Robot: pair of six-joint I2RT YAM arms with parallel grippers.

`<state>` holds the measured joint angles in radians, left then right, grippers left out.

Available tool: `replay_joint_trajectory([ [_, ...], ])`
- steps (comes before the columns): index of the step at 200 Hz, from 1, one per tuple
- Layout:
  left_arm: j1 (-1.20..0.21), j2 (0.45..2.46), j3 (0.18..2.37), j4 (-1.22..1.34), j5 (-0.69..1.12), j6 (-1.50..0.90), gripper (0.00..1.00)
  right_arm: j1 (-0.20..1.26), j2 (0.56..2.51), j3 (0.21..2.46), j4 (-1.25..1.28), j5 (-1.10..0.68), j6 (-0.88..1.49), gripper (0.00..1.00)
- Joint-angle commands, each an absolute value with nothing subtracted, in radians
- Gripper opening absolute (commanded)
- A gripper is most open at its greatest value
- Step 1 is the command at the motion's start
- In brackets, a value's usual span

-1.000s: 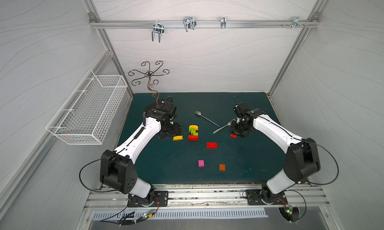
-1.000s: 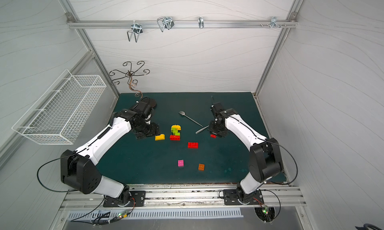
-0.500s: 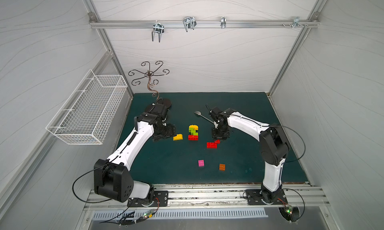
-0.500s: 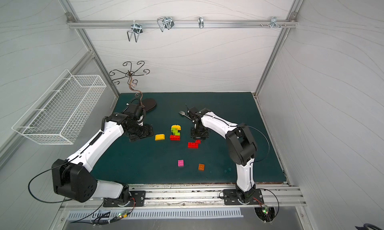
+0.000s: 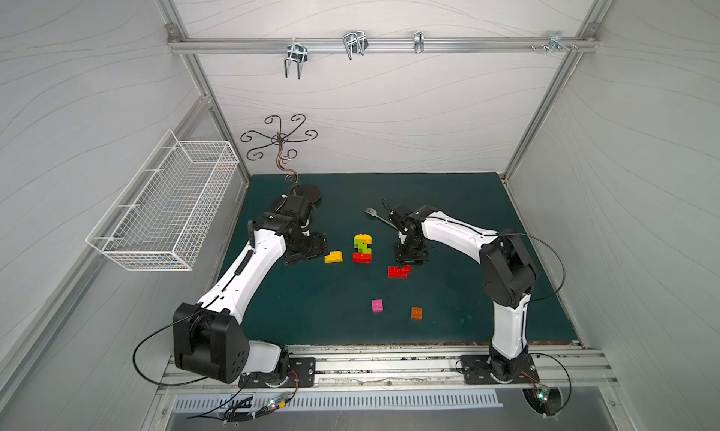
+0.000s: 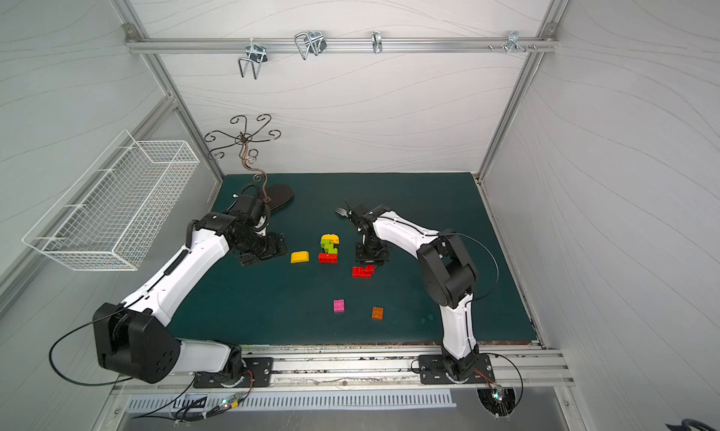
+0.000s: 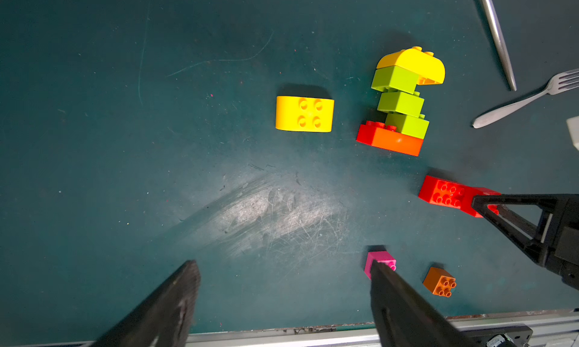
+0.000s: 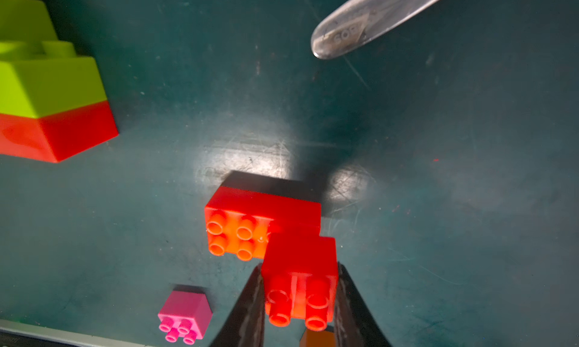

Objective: Assemble the letter s with lego
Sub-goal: Assemble the lego brick with the lego brick.

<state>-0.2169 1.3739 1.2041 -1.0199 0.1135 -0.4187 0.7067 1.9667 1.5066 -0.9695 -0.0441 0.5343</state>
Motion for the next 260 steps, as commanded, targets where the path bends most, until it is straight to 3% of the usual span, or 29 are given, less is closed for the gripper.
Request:
replay_joint_trajectory([
  [1, -0.212, 1.361, 1.215, -1.014, 0.119, -0.397, 0.88, 0.718, 1.982, 1.513, -0.988, -0.06, 0.558, 0.03],
  [260, -0.201, 1.364, 1.213, -1.02, 0.114, -0.387, 0.88, 0.739, 2.007, 1.461, -0.968, -0.055, 0.628, 0.0],
])
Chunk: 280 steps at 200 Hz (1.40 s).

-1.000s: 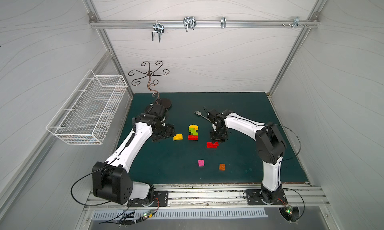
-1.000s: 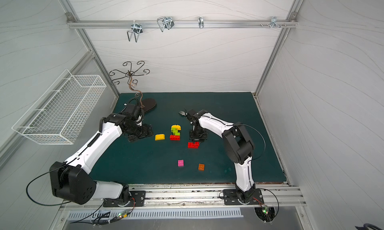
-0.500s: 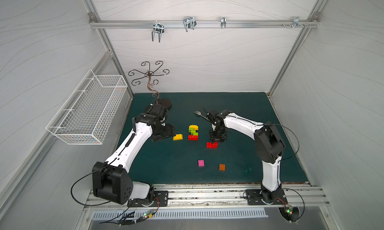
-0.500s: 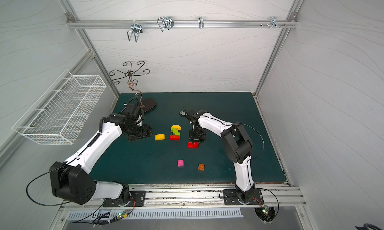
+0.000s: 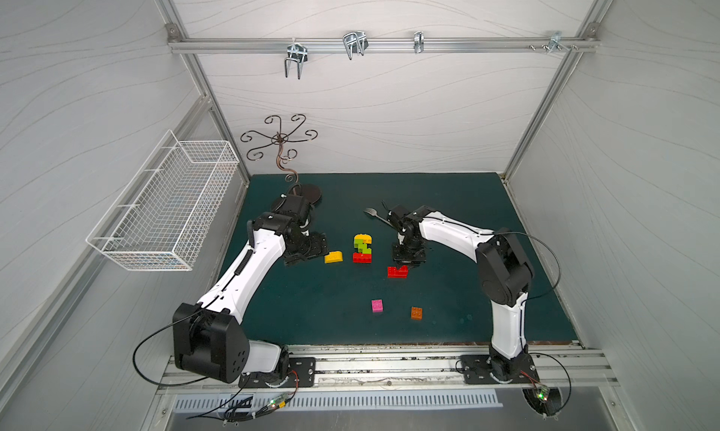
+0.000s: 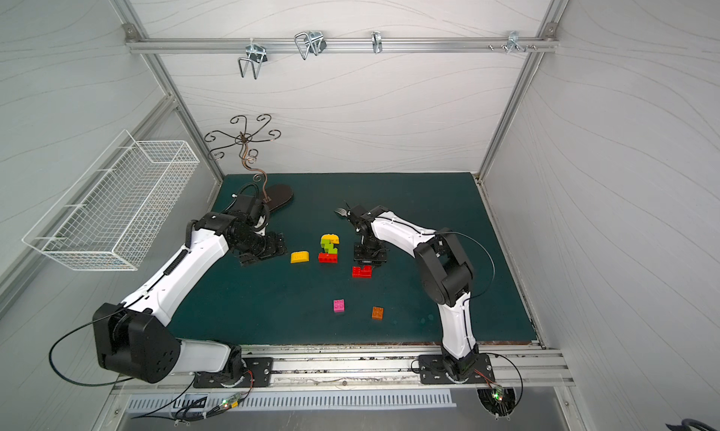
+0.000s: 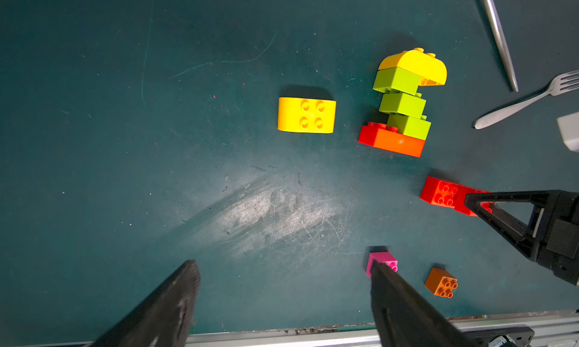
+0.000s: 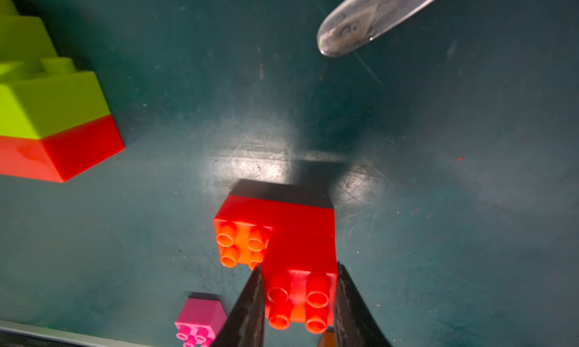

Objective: Assemble the letter s with lego
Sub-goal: Assemble the lego brick with the lego brick.

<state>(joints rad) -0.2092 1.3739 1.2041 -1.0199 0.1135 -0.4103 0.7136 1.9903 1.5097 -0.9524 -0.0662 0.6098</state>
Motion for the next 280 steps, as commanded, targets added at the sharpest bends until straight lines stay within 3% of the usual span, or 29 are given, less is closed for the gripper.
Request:
replay_joint_trajectory([
  [1, -0.201, 1.364, 1.213, -1.02, 0.115, -0.388, 0.88, 0.739, 2.007, 1.46, -0.968, -0.055, 0.629, 0.0],
  [280, -0.198, 1.355, 1.22, -1.046, 0.104, -0.388, 0.88, 0.772, 2.032, 1.272, -0.848, 0.011, 0.676, 0.0],
])
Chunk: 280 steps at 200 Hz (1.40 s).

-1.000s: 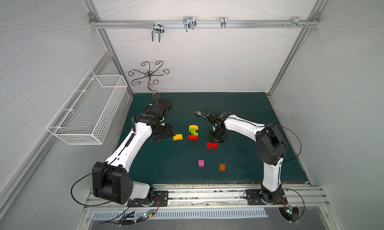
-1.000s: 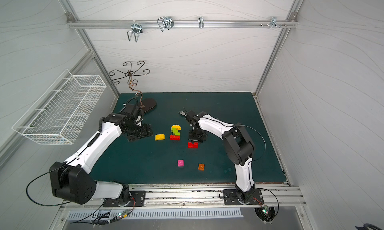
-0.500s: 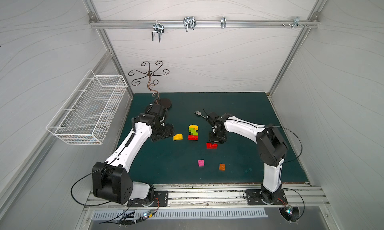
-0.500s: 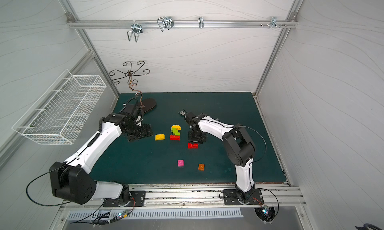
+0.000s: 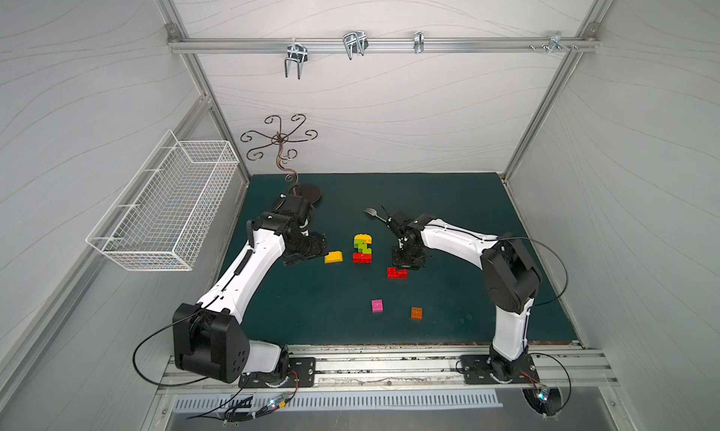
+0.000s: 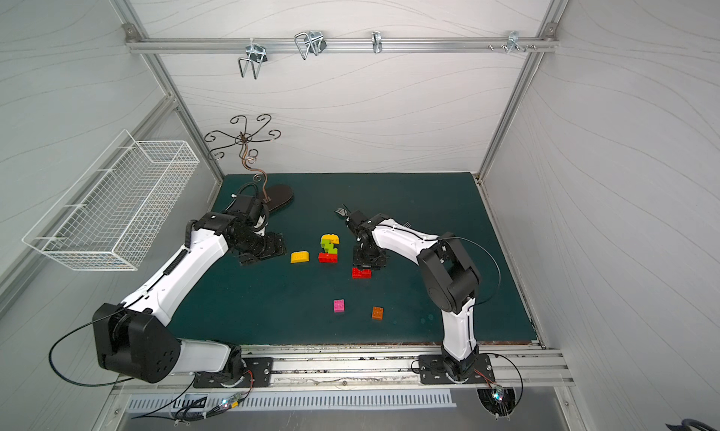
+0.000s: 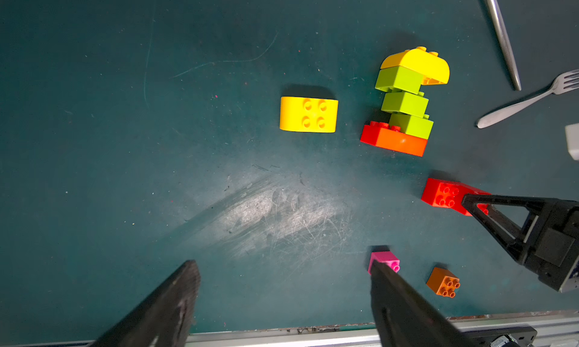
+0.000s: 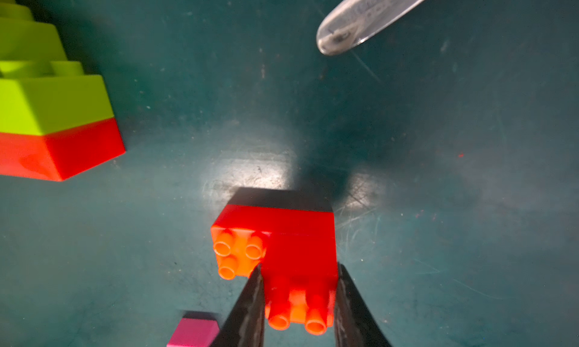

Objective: Assemble the letter s with lego
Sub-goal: Assemble the lego brick with the lego brick.

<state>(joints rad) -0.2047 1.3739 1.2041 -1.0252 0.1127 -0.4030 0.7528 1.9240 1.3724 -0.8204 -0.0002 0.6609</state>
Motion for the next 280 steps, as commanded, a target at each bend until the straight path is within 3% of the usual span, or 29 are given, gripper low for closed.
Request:
replay_joint_trajectory([
  [1, -0.198, 1.355, 1.221, -1.046, 0.104, -0.387, 0.88, 0.772, 2.032, 1.272, -0.848, 0.011, 0.676, 0.0],
  [52, -0.198, 1.351, 1.231, -1.053, 0.105, -0.39, 0.88, 0.771, 2.01, 1.322, -0.887, 0.017, 0.651, 0.0],
  [73, -0.198, 1.351, 1.236, -1.055, 0.106, -0.391, 0.88, 0.769, 1.992, 1.353, -0.903, 0.011, 0.64, 0.2],
  [97, -0.198, 1.35, 1.24, -1.057, 0.109, -0.393, 0.88, 0.768, 1.98, 1.377, -0.91, -0.002, 0.632, 0.36],
  [182, -0.198, 1.345, 1.252, -1.071, 0.099, -0.39, 0.89, 0.758, 1.898, 1.451, -0.945, -0.028, 0.603, 0.63],
  [235, -0.198, 1.333, 1.267, -1.085, 0.103, -0.394, 0.88, 0.694, 1.746, 1.461, -1.041, 0.009, 0.603, 0.65],
  [280, -0.199, 1.307, 1.243, -1.082, 0.141, -0.418, 0.85, 0.647, 1.627, 1.329, -1.049, -0.019, 0.602, 0.64],
])
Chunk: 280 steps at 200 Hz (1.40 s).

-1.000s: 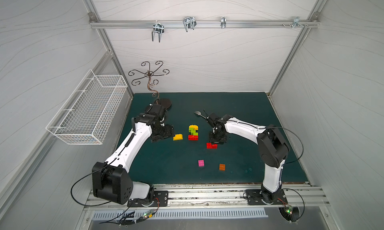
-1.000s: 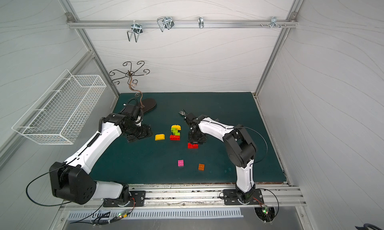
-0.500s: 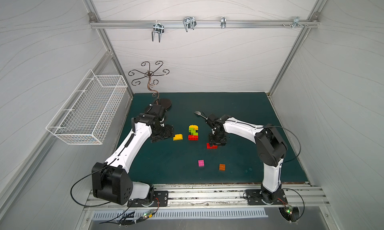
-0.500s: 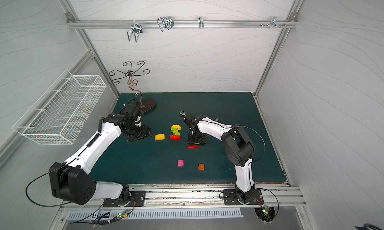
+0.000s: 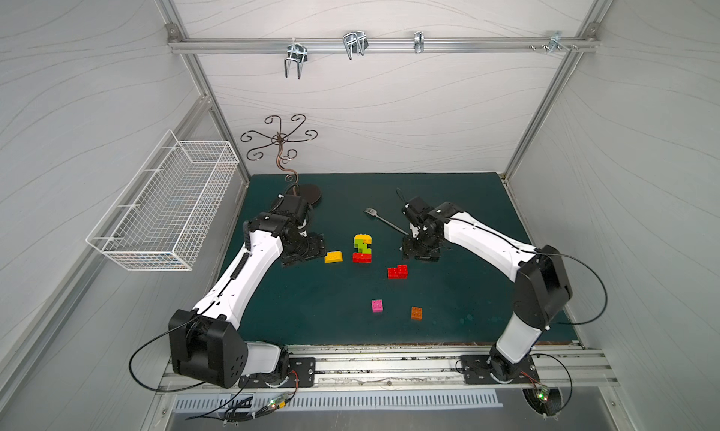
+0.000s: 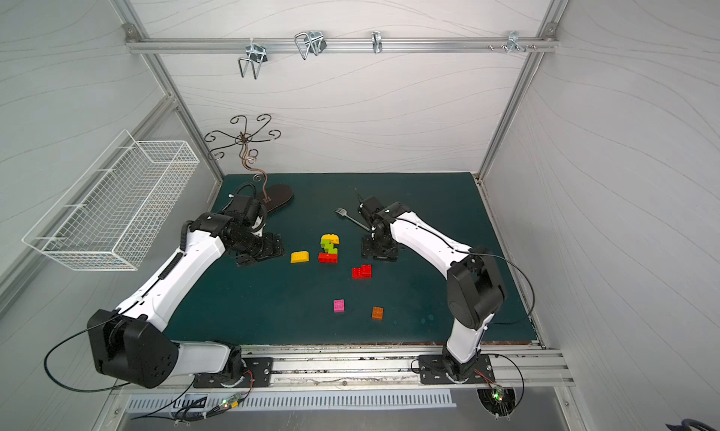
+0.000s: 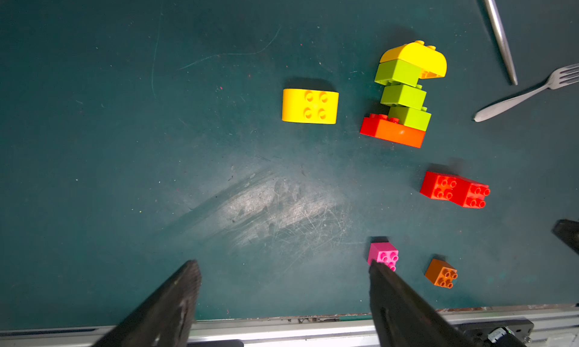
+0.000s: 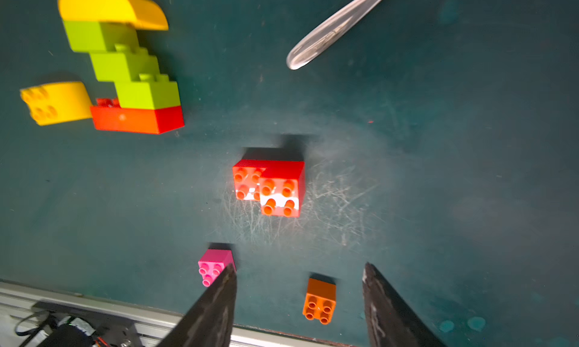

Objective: Assemble the letter s with lego
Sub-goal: Assemble the lego brick with the lego brick, then move the lego brick at the center of the board.

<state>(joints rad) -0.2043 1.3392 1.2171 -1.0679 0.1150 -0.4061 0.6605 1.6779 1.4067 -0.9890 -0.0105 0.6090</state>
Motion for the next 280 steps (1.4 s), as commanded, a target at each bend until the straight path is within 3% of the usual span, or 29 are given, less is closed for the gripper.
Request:
replay_joint_trajectory([
  [1, -0.199, 1.306, 1.242, -1.082, 0.143, -0.419, 0.85, 0.647, 1.626, 1.326, -1.049, -0.02, 0.602, 0.64],
  [30, -0.276, 1.29, 1.181, -1.047, 0.156, -0.49, 0.83, 0.646, 1.567, 1.225, -1.033, -0.037, 0.606, 0.64],
  [77, -0.688, 1.437, 1.08, -0.877, 0.115, -0.799, 0.83, 0.563, 1.442, 1.133, -1.039, -0.043, 0.593, 0.64],
  [105, -0.853, 1.579, 1.101, -0.8, 0.105, -0.923, 0.85, 0.487, 1.364, 1.12, -1.064, -0.047, 0.559, 0.64],
  [138, -0.951, 1.74, 1.16, -0.744, 0.115, -0.986, 0.88, 0.397, 1.298, 1.101, -1.074, -0.074, 0.514, 0.64],
  [174, -0.961, 1.86, 1.242, -0.811, 0.061, -0.971, 0.87, 0.341, 1.263, 1.077, -1.075, -0.104, 0.478, 0.64],
  [212, -0.962, 1.929, 1.294, -0.836, 0.053, -0.958, 0.73, 0.298, 1.26, 1.057, -1.062, -0.132, 0.45, 0.64],
  [260, -0.963, 1.937, 1.346, -0.873, 0.045, -0.938, 0.39, 0.292, 1.266, 1.065, -1.056, -0.146, 0.445, 0.64],
  [280, -0.965, 1.952, 1.377, -0.876, 0.059, -0.936, 0.31, 0.29, 1.269, 1.071, -1.058, -0.153, 0.445, 0.64],
])
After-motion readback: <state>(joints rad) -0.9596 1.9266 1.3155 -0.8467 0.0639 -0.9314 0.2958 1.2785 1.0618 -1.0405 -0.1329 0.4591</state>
